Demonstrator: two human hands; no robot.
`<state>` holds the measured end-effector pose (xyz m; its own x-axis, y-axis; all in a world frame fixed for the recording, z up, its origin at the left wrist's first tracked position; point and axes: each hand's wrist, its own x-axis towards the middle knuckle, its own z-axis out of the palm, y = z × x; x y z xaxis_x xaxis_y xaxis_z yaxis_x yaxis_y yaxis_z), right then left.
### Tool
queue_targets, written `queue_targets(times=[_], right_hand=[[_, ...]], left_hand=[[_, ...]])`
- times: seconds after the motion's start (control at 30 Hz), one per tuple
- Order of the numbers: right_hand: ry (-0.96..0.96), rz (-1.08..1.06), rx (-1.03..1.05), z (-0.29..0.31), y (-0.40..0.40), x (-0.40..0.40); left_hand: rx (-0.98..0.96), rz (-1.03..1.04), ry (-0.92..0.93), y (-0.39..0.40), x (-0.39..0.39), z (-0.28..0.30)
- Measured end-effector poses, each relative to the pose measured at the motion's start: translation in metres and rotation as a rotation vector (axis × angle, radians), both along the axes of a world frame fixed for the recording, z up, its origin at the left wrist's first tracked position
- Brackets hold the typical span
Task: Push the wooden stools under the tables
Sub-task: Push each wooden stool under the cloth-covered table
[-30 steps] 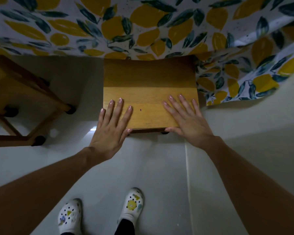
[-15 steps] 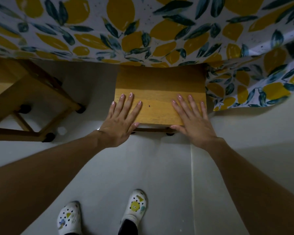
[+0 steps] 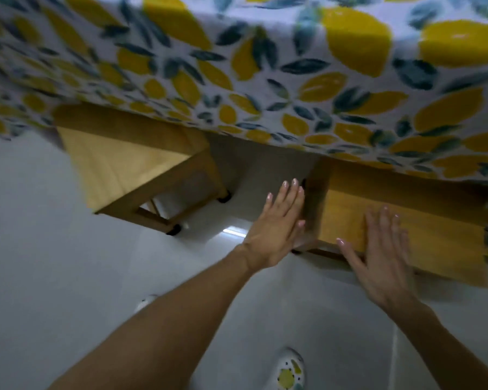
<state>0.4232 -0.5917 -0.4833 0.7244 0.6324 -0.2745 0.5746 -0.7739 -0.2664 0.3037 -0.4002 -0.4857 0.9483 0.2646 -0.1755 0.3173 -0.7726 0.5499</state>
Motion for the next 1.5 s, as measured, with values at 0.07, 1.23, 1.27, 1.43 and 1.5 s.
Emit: queue_targets(times=[0.07,1.23,1.27,1.43,1.5], right_hand=[[0.006,0.060,0.049,0.004,0.047,-0.027],[-0.175,0.463,-0.015,-0.038,0.424,-0.279],[-0.165,0.493,-0.021,-0.037,0.418,-0.278],[-0.108,0.703,-0.056,-0.030,0.382,-0.264],[-0.078,0.800,-0.060,-0.024,0.368,-0.255]], left_hand=[[0.035,0.154,-0.027,0.036,-0.036,0.000],[0.342,0.256,0.102,0.405,-0.264,-0.046],[0.336,0.287,0.099,0.396,-0.268,-0.047],[0.328,0.491,0.115,0.332,-0.290,-0.046],[0.358,0.541,0.131,0.300,-0.299,-0.044]])
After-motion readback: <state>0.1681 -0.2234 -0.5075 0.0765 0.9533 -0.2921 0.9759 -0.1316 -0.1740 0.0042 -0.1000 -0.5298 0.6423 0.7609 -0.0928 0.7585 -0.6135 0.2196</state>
